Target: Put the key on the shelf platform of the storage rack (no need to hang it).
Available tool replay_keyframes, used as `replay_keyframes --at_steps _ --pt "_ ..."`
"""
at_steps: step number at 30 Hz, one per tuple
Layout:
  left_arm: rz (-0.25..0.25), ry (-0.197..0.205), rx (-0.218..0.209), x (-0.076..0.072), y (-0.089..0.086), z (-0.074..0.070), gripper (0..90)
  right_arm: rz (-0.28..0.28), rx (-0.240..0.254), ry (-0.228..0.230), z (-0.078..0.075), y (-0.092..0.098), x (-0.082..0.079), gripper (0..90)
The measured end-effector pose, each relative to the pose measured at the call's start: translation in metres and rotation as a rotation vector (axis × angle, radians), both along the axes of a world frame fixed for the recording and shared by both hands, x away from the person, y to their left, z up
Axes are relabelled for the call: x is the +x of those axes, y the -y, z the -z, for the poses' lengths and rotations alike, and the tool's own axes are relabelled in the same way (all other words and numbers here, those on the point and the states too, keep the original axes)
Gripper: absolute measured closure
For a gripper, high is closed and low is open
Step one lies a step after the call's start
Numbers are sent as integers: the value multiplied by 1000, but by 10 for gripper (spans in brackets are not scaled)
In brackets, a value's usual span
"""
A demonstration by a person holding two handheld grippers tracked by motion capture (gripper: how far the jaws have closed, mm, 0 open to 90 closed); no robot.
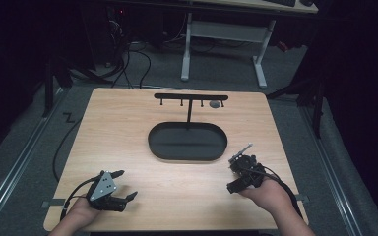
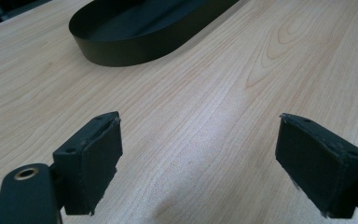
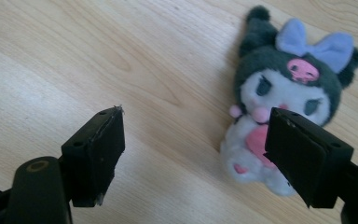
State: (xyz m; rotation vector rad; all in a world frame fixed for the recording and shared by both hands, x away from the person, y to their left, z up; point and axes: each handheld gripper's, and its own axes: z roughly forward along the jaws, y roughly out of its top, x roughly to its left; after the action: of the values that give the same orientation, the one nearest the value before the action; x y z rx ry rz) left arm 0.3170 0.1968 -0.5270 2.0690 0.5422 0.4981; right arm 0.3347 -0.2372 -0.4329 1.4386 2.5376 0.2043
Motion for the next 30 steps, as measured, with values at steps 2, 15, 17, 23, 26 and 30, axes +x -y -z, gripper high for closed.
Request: replay_keyframes --at_steps 2,15,17,23,26,30 --pt "0 0 0 0 0 0 155 16 1 -2 -2 5 0 195" --pt "0 -1 0 0 0 0 155 114 1 2 1 36 2 189" --pt "-1 -1 0 0 0 0 155 136 6 2 4 41 2 183" --pt "1 -5 0 1 0 0 155 172 17 -16 14 49 4 184" --pt "-2 -8 -1 1 0 0 155 168 19 -23 22 50 4 185" --pt "-2 -3 3 0 1 0 155 178 25 -29 29 50 5 189"
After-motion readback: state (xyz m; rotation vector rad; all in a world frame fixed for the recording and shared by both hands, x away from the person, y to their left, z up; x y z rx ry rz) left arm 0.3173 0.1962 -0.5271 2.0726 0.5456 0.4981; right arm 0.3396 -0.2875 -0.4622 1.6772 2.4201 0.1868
